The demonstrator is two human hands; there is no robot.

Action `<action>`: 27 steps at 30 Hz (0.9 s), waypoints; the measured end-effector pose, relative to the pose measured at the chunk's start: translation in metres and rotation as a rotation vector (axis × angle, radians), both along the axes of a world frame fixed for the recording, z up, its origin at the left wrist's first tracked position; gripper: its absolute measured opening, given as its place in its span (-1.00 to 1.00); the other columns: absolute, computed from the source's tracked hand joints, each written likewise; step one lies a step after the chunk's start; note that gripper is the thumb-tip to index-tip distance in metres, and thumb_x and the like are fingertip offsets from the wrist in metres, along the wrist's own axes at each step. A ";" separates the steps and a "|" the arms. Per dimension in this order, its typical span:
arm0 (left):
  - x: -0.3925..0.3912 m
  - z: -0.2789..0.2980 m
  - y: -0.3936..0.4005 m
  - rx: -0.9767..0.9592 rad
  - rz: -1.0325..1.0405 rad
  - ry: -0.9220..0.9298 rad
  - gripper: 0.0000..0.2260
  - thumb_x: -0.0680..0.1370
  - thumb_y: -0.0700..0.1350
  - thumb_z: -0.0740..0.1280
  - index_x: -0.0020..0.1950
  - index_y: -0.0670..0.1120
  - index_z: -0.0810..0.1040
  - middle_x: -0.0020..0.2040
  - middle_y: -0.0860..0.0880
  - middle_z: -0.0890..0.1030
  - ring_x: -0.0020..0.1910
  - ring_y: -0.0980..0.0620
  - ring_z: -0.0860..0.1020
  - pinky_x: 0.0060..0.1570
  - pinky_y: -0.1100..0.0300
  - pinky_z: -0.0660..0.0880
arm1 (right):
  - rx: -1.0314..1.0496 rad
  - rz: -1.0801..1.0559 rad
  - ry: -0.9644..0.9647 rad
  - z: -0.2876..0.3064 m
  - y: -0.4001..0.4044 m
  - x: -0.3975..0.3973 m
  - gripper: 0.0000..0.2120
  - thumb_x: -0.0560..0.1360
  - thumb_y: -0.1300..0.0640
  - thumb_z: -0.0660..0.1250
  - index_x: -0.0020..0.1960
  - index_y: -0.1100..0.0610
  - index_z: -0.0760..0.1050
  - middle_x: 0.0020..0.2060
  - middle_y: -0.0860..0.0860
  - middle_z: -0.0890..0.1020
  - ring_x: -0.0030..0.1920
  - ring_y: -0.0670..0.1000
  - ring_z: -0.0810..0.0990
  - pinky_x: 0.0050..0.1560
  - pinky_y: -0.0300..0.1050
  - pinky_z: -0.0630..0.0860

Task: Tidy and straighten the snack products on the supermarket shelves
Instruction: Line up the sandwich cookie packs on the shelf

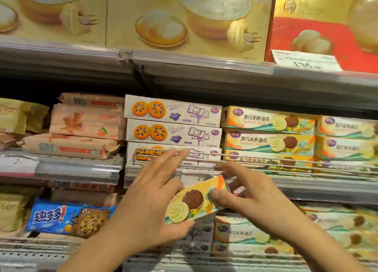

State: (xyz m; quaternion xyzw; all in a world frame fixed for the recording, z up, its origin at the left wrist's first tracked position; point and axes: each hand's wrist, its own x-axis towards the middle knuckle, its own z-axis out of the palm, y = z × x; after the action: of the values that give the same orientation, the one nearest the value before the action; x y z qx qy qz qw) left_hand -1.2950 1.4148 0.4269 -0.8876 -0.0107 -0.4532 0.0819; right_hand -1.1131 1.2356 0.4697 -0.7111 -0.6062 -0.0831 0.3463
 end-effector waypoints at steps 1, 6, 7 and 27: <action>0.005 0.000 -0.005 0.012 0.009 -0.016 -0.61 0.34 0.25 0.48 -0.05 0.01 0.55 0.63 0.02 0.20 0.62 -0.06 0.14 0.46 -0.09 0.26 | 0.016 0.016 0.033 0.000 -0.003 0.004 -0.48 0.37 -0.45 0.33 0.26 -0.28 0.48 0.02 -0.16 0.64 -0.03 -0.12 0.62 0.02 -0.02 0.60; 0.030 0.002 -0.015 -0.037 0.065 -0.017 -0.49 0.46 0.45 0.27 0.19 0.10 0.50 0.62 0.05 0.22 0.61 -0.05 0.16 0.47 -0.12 0.24 | 0.161 0.056 0.126 0.003 -0.022 0.024 -0.65 0.45 -0.31 0.40 0.15 -0.18 0.58 -0.02 -0.17 0.66 -0.10 -0.04 0.64 -0.08 0.01 0.64; 0.032 0.002 -0.016 -0.069 0.057 -0.021 -0.47 0.50 0.46 0.21 0.25 0.11 0.48 0.61 0.08 0.24 0.60 -0.02 0.19 0.47 -0.10 0.24 | 0.175 0.057 0.151 0.002 -0.026 0.029 -0.68 0.47 -0.27 0.42 0.15 -0.17 0.58 -0.02 -0.17 0.67 -0.09 -0.04 0.65 -0.07 -0.01 0.64; 0.002 0.017 0.004 -0.386 -0.073 0.119 -0.61 0.44 0.39 0.29 0.16 0.23 0.50 0.14 0.31 0.50 0.20 0.21 0.47 0.07 0.40 0.35 | 0.427 0.096 0.106 0.020 -0.058 0.056 -0.67 0.61 -0.14 0.31 0.31 -0.03 0.49 0.17 -0.14 0.66 0.21 -0.11 0.63 0.01 -0.20 0.65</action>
State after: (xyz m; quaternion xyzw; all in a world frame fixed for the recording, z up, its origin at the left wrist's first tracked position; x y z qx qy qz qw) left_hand -1.2934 1.4189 0.4443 -0.9118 -0.0604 -0.3923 -0.1054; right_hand -1.0566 1.1771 0.4897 -0.5953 -0.5891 -0.1554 0.5239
